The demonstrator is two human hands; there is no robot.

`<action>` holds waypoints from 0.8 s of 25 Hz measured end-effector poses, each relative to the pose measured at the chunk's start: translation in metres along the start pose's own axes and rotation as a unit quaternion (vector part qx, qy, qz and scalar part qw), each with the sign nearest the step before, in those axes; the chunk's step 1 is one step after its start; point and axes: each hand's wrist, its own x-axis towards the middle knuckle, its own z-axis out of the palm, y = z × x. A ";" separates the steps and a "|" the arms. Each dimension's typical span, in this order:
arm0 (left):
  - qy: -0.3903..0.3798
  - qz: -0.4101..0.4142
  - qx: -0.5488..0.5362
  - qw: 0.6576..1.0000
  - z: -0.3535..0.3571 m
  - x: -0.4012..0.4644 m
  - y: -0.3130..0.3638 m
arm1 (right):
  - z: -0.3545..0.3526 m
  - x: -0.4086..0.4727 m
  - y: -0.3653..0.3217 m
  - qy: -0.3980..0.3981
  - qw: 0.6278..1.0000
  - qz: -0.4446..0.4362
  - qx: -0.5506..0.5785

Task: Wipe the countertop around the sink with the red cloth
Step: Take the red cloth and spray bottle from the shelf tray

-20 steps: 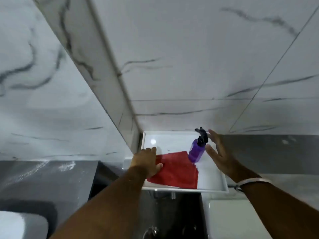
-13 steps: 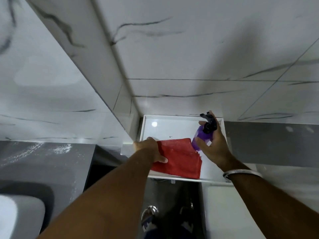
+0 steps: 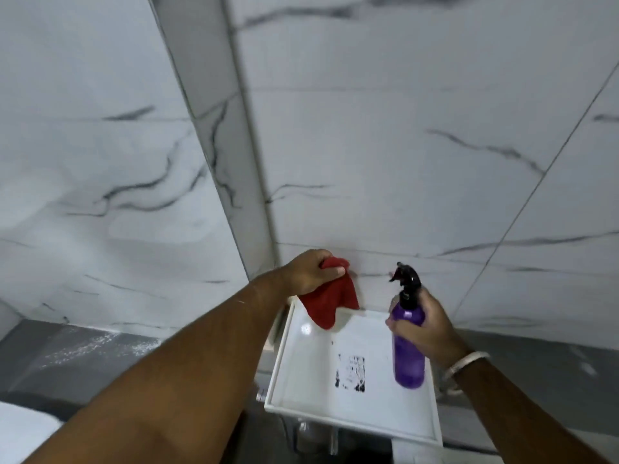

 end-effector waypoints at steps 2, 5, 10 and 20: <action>0.061 0.031 0.035 0.997 -0.029 0.001 0.029 | 0.006 -0.001 -0.026 -0.033 0.999 -0.007 0.038; 0.094 0.065 0.109 0.988 -0.064 -0.001 0.059 | 0.018 -0.002 -0.052 -0.084 0.996 -0.035 0.019; 0.093 0.108 0.180 0.973 -0.095 -0.008 0.084 | 0.028 -0.001 -0.073 -0.061 0.997 -0.037 0.013; 0.098 0.140 0.169 0.971 -0.113 -0.017 0.094 | 0.030 0.000 -0.073 -0.060 0.997 -0.037 0.018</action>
